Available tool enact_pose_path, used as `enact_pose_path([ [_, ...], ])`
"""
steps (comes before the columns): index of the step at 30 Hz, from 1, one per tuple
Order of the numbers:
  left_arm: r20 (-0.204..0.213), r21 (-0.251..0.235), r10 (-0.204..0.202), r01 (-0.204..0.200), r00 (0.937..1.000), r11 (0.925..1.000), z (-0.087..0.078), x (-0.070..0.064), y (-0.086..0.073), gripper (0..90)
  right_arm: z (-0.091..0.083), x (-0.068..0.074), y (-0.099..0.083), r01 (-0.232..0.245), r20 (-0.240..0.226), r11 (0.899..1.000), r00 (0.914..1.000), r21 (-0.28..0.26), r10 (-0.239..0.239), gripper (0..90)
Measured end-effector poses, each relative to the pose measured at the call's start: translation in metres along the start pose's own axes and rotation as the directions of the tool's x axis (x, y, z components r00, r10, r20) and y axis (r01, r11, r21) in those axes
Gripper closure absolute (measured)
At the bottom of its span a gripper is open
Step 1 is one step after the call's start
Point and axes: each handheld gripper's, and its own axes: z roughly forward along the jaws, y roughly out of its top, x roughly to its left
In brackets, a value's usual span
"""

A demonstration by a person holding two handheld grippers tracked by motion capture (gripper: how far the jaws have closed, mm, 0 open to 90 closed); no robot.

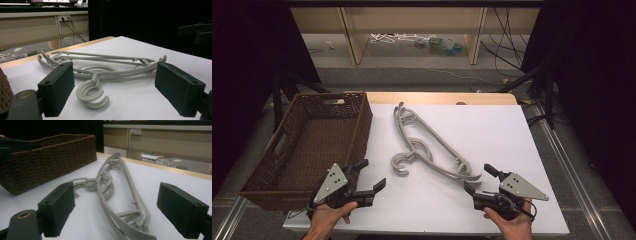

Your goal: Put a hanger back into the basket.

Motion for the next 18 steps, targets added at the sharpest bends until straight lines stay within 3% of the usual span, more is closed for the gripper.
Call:
enact_pose_path([
  [13, 0.005, 0.001, -0.001, 0.001, 1.0000, 1.0000, 0.0003, -0.0001, 0.0001, 15.8, 0.0017, 0.0004, 0.0009, 0.010, -0.010, 1.000, 0.9999, 0.009, -0.010, 15.8],
  [18, 0.011, -0.009, -0.009, 0.010, 0.9999, 0.9999, 0.0021, -0.0006, -0.0007, 15.8, 0.0048, -0.0004, 0.0043, 0.034, -0.016, 0.999, 0.9993, 0.026, -0.033, 16.0],
])
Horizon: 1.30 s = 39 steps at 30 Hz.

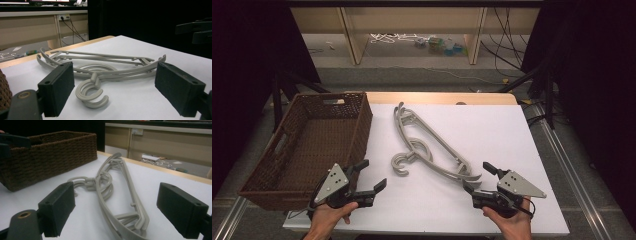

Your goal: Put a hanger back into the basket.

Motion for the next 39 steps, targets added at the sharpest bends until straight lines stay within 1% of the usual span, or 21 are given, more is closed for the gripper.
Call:
enact_pose_path([
  [2, 0.001, 0.002, 0.002, -0.002, 1.0000, 1.0000, 0.000, 0.000, 0.000, 15.8, 0.003, -0.001, 0.002, 0.003, -0.020, 1.000, 0.9998, 0.025, -0.003, 16.1],
  [3, -0.008, 0.017, 0.005, -0.005, 0.9999, 0.9998, -0.001, 0.000, 0.000, 15.8, 0.006, 0.000, 0.002, -0.013, -0.033, 0.999, 0.9994, 0.033, 0.014, 16.4],
  [4, -0.008, 0.015, 0.005, -0.004, 1.0000, 0.9999, -0.001, 0.000, 0.000, 15.8, 0.008, -0.002, 0.004, 0.008, -0.035, 0.999, 0.9994, 0.031, -0.007, 17.0],
  [6, -0.008, 0.014, 0.007, -0.007, 0.9999, 0.9999, -0.001, 0.000, 0.000, 15.8, 0.013, -0.001, 0.008, 0.025, -0.051, 0.998, 0.9984, 0.053, -0.022, 18.6],
  [7, -0.008, 0.014, 0.007, -0.007, 0.9999, 0.9999, 0.000, 0.000, 0.000, 15.8, 0.015, -0.002, 0.011, 0.057, -0.047, 0.997, 0.9974, 0.050, -0.055, 19.1],
  [8, -0.009, 0.014, 0.008, -0.008, 0.9999, 0.9999, 0.000, 0.000, 0.000, 15.8, 0.018, -0.003, 0.015, 0.073, -0.058, 0.995, 0.9959, 0.062, -0.069, 19.4],
  [10, -0.010, 0.012, 0.001, -0.001, 1.0000, 0.9999, -0.001, 0.000, 0.000, 15.8, 0.024, -0.002, 0.020, 0.088, -0.073, 0.992, 0.9939, 0.087, -0.082, 21.1],
  [12, -0.001, -0.001, 0.003, -0.003, 1.0000, 1.0000, 0.000, 0.001, 0.000, 15.8, 0.032, -0.002, 0.025, 0.118, -0.093, 0.987, 0.9898, 0.111, -0.108, 22.4],
  [15, -0.006, 0.008, 0.012, -0.012, 0.9999, 0.9999, -0.001, 0.002, 0.000, 15.8, 0.048, -0.001, 0.029, 0.158, -0.118, 0.975, 0.9830, 0.156, -0.140, 23.2],
  [17, -0.010, 0.012, 0.009, -0.009, 0.9999, 0.9999, -0.001, 0.001, 0.001, 15.8, 0.059, 0.000, 0.031, 0.181, -0.149, 0.965, 0.9768, 0.189, -0.154, 24.0],
  [21, -0.010, 0.012, 0.007, -0.007, 0.9999, 0.9999, -0.002, 0.001, 0.001, 15.8, 0.079, 0.003, 0.033, 0.236, -0.199, 0.934, 0.9622, 0.268, -0.186, 27.6],
  [24, -0.006, 0.009, 0.007, -0.007, 1.0000, 0.9999, -0.001, 0.000, 0.000, 15.8, 0.094, 0.004, 0.033, 0.255, -0.218, 0.912, 0.9570, 0.320, -0.191, 31.1],
  [25, 0.000, 0.003, 0.011, -0.011, 0.9999, 0.9999, 0.000, 0.000, 0.000, 15.8, 0.098, 0.003, 0.033, 0.271, -0.231, 0.900, 0.9524, 0.341, -0.200, 32.1],
  [26, 0.000, 0.003, 0.016, -0.016, 0.9999, 0.9999, 0.000, 0.000, 0.000, 15.8, 0.103, 0.003, 0.033, 0.276, -0.235, 0.890, 0.9513, 0.362, -0.200, 32.2],
  [29, -0.005, 0.017, 0.024, -0.024, 0.9997, 0.9996, -0.001, 0.000, 0.000, 15.8, 0.115, 0.002, 0.032, 0.285, -0.268, 0.865, 0.9457, 0.413, -0.184, 37.8],
  [32, -0.005, 0.015, 0.016, -0.016, 0.9999, 0.9998, -0.001, -0.001, 0.000, 15.8, 0.127, 0.002, 0.030, 0.288, -0.264, 0.848, 0.9471, 0.445, -0.183, 40.7],
  [34, -0.003, 0.016, 0.024, -0.024, 0.9997, 0.9996, 0.000, -0.001, 0.000, 15.8, 0.134, 0.002, 0.028, 0.290, -0.270, 0.837, 0.9462, 0.464, -0.179, 43.2],
  [35, -0.001, 0.022, 0.025, -0.025, 0.9997, 0.9995, 0.000, -0.001, 0.000, 15.8, 0.137, 0.001, 0.028, 0.297, -0.277, 0.828, 0.9438, 0.476, -0.180, 44.6],
  [36, -0.001, 0.022, 0.026, -0.026, 0.9997, 0.9994, 0.000, -0.001, 0.000, 15.8, 0.141, 0.001, 0.027, 0.305, -0.281, 0.827, 0.9414, 0.472, -0.186, 45.7],
  [38, -0.002, 0.016, 0.019, -0.019, 0.9998, 0.9997, 0.000, -0.002, 0.000, 15.8, 0.147, 0.002, 0.025, 0.300, -0.280, 0.813, 0.9435, 0.498, -0.176, 47.5],
  [39, -0.001, 0.016, 0.024, -0.024, 0.9997, 0.9996, 0.000, -0.001, 0.000, 15.8, 0.150, 0.003, 0.024, 0.297, -0.276, 0.810, 0.9452, 0.506, -0.174, 48.8],
])
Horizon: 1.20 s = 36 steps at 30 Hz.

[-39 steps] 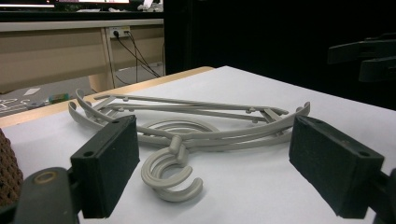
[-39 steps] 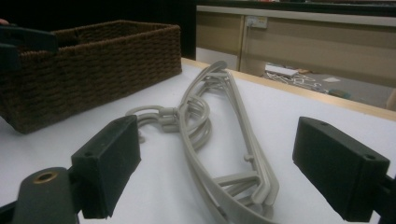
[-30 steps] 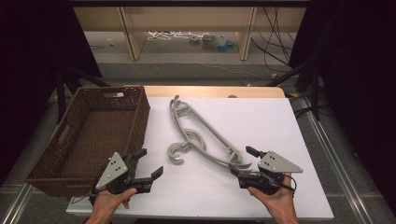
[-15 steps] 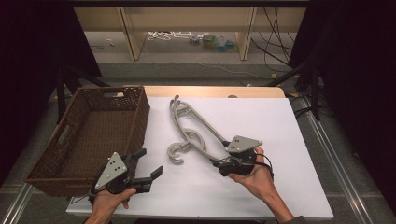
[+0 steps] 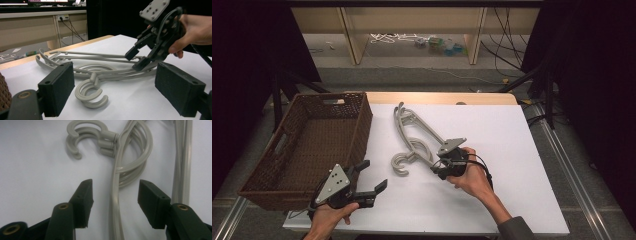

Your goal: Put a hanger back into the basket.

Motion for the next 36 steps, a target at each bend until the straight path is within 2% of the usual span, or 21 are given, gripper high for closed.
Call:
enact_pose_path([
  [8, 0.002, 0.011, 0.003, -0.003, 1.0000, 0.9999, 0.000, 0.000, -0.001, 15.8, 0.022, 0.002, 0.007, 0.027, -0.010, 0.995, 0.9996, 0.091, -0.027, 56.8],
  [10, 0.004, 0.007, 0.005, -0.005, 1.0000, 1.0000, 0.000, 0.000, 0.000, 15.9, 0.026, 0.001, 0.008, 0.040, -0.004, 0.994, 0.9992, 0.100, -0.040, 59.4],
  [19, 0.006, 0.010, 0.004, -0.004, 1.0000, 0.9999, 0.000, -0.001, -0.001, 15.9, 0.034, -0.001, 0.010, 0.024, -0.005, 0.988, 0.9997, 0.150, -0.023, 66.7],
  [30, 0.008, 0.014, 0.008, -0.008, 0.9999, 0.9999, 0.000, -0.001, -0.001, 15.9, 0.035, -0.002, 0.010, 0.050, -0.017, 0.988, 0.9987, 0.144, -0.048, 78.7],
  [36, 0.007, 0.012, 0.007, -0.007, 1.0000, 0.9999, 0.000, 0.000, -0.001, 15.9, 0.030, -0.003, 0.013, 0.042, -0.006, 0.990, 0.9991, 0.132, -0.041, 79.8],
])
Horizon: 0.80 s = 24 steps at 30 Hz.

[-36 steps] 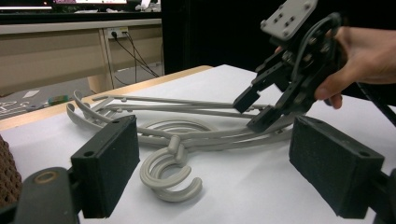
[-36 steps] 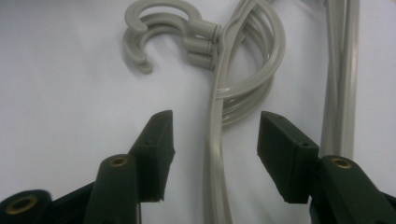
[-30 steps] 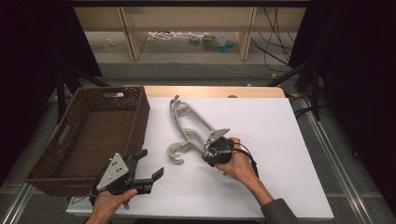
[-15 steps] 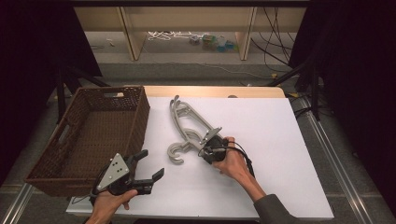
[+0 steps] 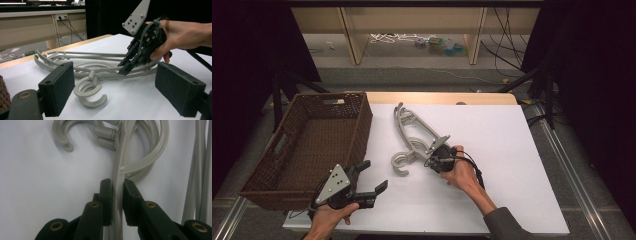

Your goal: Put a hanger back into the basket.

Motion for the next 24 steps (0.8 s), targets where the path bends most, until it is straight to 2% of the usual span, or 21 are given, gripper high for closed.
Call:
enact_pose_path([
  [3, 0.000, -0.003, -0.001, 0.001, 1.0000, 1.0000, 0.000, 0.000, 0.000, 15.9, -0.004, 0.001, 0.002, -0.015, 0.002, 1.000, 0.9999, -0.008, 0.015, 80.6],
  [6, 0.000, 0.002, 0.002, -0.002, 1.0000, 1.0000, 0.000, 0.000, 0.000, 15.9, -0.007, -0.002, 0.002, -0.001, 0.029, 1.000, 0.9996, -0.015, 0.002, 81.3],
  [11, -0.002, 0.000, 0.002, -0.002, 1.0000, 1.0000, 0.000, 0.000, 0.000, 15.9, -0.015, -0.007, 0.000, 0.006, 0.037, 1.000, 0.9993, -0.015, -0.005, 82.0],
  [14, -0.002, -0.004, 0.001, -0.001, 1.0000, 1.0000, 0.000, 0.000, 0.000, 16.0, -0.018, -0.010, 0.000, 0.033, 0.056, 0.999, 0.9979, -0.038, -0.031, 82.1],
  [18, -0.003, -0.005, 0.002, -0.002, 1.0000, 1.0000, -0.001, 0.000, 0.000, 16.0, -0.029, -0.012, 0.002, 0.057, 0.060, 0.998, 0.9967, -0.040, -0.054, 82.2],
  [21, -0.003, -0.001, 0.005, -0.005, 1.0000, 1.0000, -0.001, 0.000, 0.000, 15.9, -0.034, -0.012, 0.002, 0.081, 0.082, 0.995, 0.9937, -0.052, -0.077, 82.3],
  [24, -0.009, -0.008, -0.010, 0.010, 0.9999, 0.9999, -0.001, 0.000, 0.000, 16.0, -0.040, -0.013, 0.002, 0.081, 0.089, 0.994, 0.9932, -0.073, -0.074, 82.4],
])
